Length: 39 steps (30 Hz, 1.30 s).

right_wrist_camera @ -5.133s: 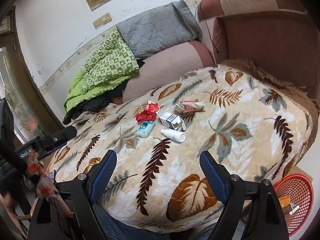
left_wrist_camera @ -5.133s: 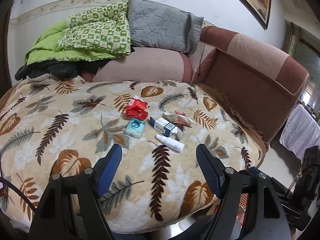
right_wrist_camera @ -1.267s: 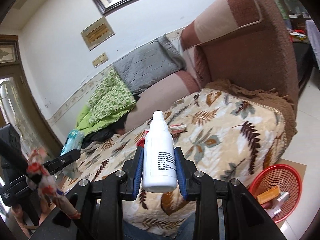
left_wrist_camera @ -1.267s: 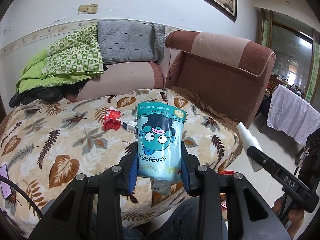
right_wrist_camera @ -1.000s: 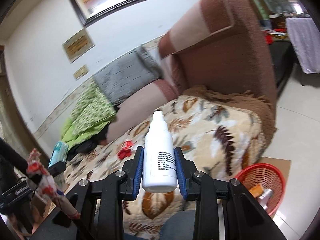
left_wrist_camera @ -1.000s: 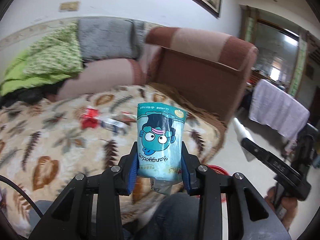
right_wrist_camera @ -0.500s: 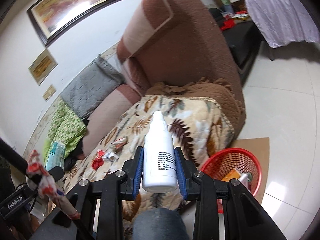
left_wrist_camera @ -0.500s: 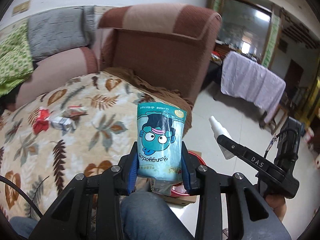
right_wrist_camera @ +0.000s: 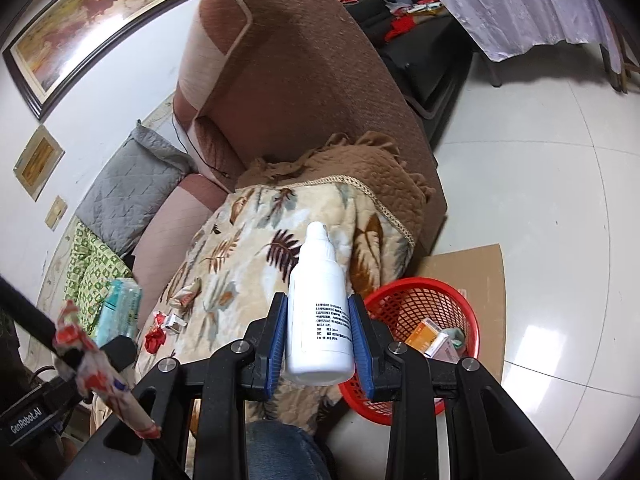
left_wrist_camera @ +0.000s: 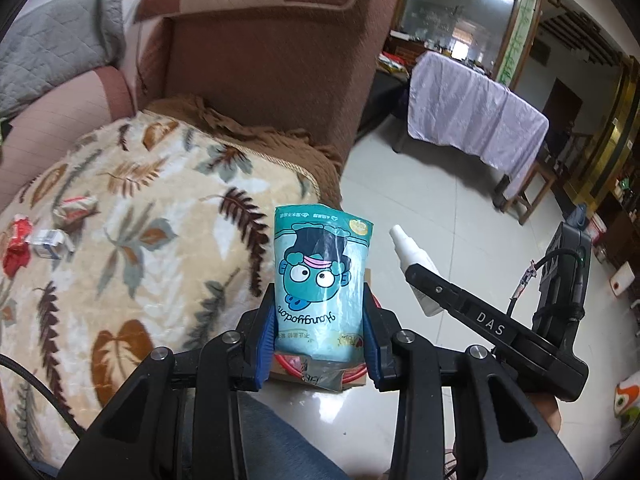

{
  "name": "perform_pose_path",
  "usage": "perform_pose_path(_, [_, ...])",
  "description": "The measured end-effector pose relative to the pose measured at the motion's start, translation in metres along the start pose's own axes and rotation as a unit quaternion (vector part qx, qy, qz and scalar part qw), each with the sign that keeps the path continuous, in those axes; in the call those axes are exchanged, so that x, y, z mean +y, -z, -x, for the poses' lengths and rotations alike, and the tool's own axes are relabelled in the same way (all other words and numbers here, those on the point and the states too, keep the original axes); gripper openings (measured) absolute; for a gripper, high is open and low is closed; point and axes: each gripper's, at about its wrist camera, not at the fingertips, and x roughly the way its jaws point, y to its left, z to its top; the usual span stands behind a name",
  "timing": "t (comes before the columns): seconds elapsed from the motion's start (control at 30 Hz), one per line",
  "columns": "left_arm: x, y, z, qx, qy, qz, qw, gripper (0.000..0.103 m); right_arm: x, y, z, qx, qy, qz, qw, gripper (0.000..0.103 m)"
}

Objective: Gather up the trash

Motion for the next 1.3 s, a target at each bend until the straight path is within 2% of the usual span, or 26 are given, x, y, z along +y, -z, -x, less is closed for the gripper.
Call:
perform_pose_path(0.13, [-0.005, 0.003, -0.028, 0.025, -0.002, -0.002, 0.9997, 0.035, -0.014, 0.001, -0.008, 0.007, 0.002, -0.013, 1.000, 0.033])
perform_pose_path(0.47, [0.002, 0.008, -0.078, 0.076, 0.026, 0.020, 0.9966, 0.035, -0.032, 0.004, -0.023, 0.021, 0.002, -0.030, 0.999, 0.033])
perform_pose_path(1.3, [0.011, 0.015, -0.113, 0.106, 0.037, 0.021, 0.9935, 0.036, -0.045, 0.004, -0.039, 0.030, 0.004, -0.046, 0.998, 0.033])
